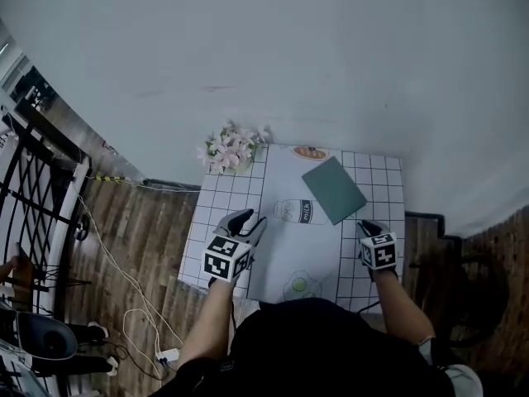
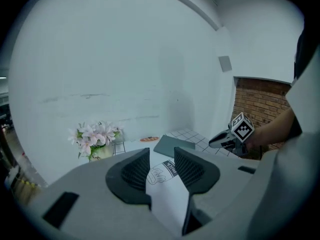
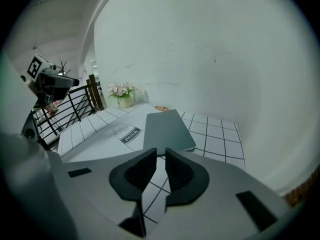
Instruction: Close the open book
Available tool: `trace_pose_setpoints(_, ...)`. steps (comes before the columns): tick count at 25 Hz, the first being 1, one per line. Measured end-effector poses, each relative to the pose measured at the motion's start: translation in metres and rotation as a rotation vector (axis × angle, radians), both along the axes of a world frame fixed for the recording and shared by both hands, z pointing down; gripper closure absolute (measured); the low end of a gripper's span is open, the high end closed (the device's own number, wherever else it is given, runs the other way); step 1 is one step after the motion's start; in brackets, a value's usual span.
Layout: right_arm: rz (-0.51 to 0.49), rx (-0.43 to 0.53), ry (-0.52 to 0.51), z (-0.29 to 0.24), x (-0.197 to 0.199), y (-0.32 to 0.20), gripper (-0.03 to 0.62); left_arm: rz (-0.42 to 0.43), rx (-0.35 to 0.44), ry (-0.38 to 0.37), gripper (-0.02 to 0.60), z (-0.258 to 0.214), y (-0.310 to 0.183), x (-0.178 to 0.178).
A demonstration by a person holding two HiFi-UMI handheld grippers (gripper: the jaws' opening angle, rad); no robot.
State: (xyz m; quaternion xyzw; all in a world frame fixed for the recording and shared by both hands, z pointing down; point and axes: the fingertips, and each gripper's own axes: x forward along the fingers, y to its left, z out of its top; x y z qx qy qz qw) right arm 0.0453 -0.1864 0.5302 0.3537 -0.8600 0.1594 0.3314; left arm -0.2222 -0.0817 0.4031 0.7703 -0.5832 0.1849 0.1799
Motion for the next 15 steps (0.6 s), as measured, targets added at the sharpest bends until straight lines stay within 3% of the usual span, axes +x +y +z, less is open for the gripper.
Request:
trace_pose_setpoints(10, -0.062, 0.240, -0.202, -0.136, -0.050, 0.021, 0.589, 0.053, 0.123, 0.080, 0.430, -0.052, 0.004, -0.016)
trace_pose_setpoints(15, -0.059, 0.281, -0.301, -0.189, -0.070, 0.031, 0.591, 0.076, 0.158, 0.089, 0.449, -0.075, -0.004, -0.029)
